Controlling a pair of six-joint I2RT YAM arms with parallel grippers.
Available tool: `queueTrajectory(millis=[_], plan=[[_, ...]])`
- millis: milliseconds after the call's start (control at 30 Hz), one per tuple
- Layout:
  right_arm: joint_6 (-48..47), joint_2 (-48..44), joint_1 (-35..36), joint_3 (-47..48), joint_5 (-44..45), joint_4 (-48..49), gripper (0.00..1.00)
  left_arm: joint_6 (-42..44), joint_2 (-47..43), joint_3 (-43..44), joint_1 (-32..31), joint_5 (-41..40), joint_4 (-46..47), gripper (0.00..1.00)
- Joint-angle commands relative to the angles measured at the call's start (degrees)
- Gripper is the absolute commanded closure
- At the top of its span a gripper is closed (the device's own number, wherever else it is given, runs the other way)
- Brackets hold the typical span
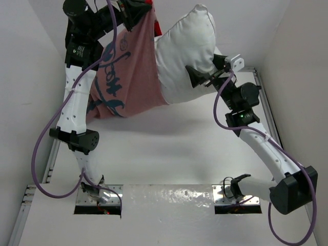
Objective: Put the pillow into the pillowcase
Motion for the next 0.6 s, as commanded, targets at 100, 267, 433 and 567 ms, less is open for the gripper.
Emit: queueTrajectory(millis=[100, 267, 433, 567], plan=[[-8.6, -4.3, 0.4, 4.0, 4.6, -15.8, 0.01, 3.7, -2.1, 4.6, -0.6, -5.6, 10.3, 1.0], [-5.8, -12.3, 0.4, 0.3, -0.2, -15.6, 0.02, 5.7, -2.0, 4.6, -0.5, -7.5, 10.4, 1.0], [3.9, -15.8, 0.5, -4.9, -16.8, -13.3, 0.4, 8.2, -1.6, 6.6, -0.5, -9.6, 9.0, 1.0], [16.3, -13.3, 1.1, -7.9, -27.3, -8.2, 0.33, 9.3, -1.9, 6.5, -0.5, -10.1, 8.5, 1.0]])
